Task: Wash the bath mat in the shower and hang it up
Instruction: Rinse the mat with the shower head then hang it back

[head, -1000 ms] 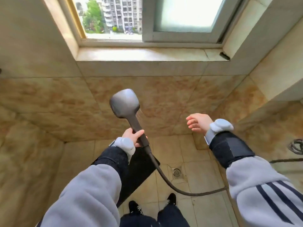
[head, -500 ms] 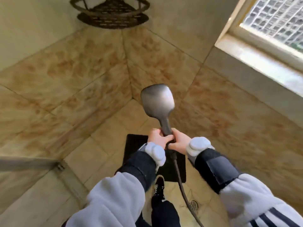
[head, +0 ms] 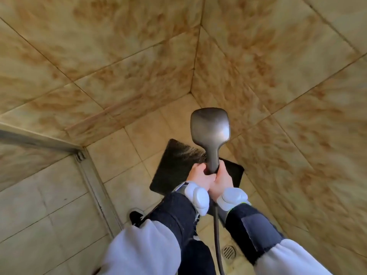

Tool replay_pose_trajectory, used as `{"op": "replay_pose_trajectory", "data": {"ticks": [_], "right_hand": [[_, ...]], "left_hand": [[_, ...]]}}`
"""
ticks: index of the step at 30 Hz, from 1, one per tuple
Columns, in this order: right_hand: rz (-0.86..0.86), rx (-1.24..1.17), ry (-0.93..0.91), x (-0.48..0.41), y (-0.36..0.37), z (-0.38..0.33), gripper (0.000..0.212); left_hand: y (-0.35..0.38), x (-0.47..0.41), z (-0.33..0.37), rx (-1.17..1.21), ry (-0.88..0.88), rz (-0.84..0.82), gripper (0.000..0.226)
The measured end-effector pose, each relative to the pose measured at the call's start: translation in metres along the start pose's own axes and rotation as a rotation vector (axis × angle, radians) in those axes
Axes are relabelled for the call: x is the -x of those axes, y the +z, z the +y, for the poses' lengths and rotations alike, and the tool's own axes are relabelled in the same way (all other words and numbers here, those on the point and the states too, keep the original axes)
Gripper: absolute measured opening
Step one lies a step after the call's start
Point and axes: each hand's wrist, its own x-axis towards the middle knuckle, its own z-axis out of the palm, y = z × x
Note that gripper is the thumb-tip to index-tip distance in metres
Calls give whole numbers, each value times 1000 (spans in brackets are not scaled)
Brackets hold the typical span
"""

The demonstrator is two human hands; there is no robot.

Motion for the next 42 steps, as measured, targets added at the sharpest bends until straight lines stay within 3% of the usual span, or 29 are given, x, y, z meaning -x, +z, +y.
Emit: {"op": "replay_pose_trajectory", "data": {"ticks": [6,9,18,25,31,37,42], "right_hand": [[57,35,-73,-41,30,14,31],[71,47,-37,-70,51,26,20],[-102,235,50,-124,91,46,16],[53,161,180,-170,114,51,14],[92,114,286,-215,134,67,41],[45,7,297,-238,149,66,19],[112,80,255,-248,156,67,27]], "left_hand": [[-24,-26,-37,328,32,-170,38],[-50,-38,-64,428,51,-133,38],[-123,-68,-144,319,-131,19,29],[-133,-78,-200,276,-256,15,22],[-140,-98,-237,282,-316,48,30],[-140,-120,-257,235,-322,21,29],[-136,-135,-255,262,-332,48,30]]}}
